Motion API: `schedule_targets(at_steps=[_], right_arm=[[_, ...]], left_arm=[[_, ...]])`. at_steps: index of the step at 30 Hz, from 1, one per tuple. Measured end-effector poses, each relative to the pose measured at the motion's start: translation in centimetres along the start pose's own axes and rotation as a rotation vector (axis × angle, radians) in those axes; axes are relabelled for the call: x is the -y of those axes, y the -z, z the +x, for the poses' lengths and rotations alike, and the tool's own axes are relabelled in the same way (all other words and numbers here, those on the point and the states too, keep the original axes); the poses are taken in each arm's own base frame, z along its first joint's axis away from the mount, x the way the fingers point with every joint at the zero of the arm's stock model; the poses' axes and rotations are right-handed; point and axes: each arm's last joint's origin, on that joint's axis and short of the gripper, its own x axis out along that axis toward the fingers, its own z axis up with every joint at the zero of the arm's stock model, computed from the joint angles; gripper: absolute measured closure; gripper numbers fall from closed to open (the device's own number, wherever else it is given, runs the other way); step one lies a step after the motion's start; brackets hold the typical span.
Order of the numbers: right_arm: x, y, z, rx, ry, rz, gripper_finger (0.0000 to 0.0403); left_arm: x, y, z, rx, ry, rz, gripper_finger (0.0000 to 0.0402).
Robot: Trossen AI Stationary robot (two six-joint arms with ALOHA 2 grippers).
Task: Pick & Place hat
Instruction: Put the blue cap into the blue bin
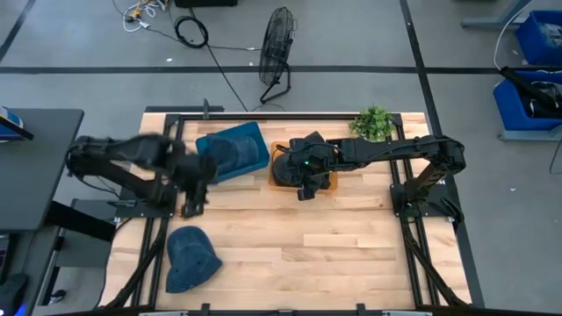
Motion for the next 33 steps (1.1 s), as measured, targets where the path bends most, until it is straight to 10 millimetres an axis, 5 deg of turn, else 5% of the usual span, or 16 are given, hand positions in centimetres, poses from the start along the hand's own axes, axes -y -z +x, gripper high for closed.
schedule_targets(at_steps=[12,33], right_arm=[[0.0,0.0,0.0,-0.003,-0.001,0.006,0.0282],[0.0,0.0,0.0,0.000,-0.006,0.014,0.0282]], left_arm=[[6.2,4.8,10.2,-0.116,0.040,-0.107,0.0239],[10.3,10.8,15.4,-0.166,0.150,-0.445,0.0239]])
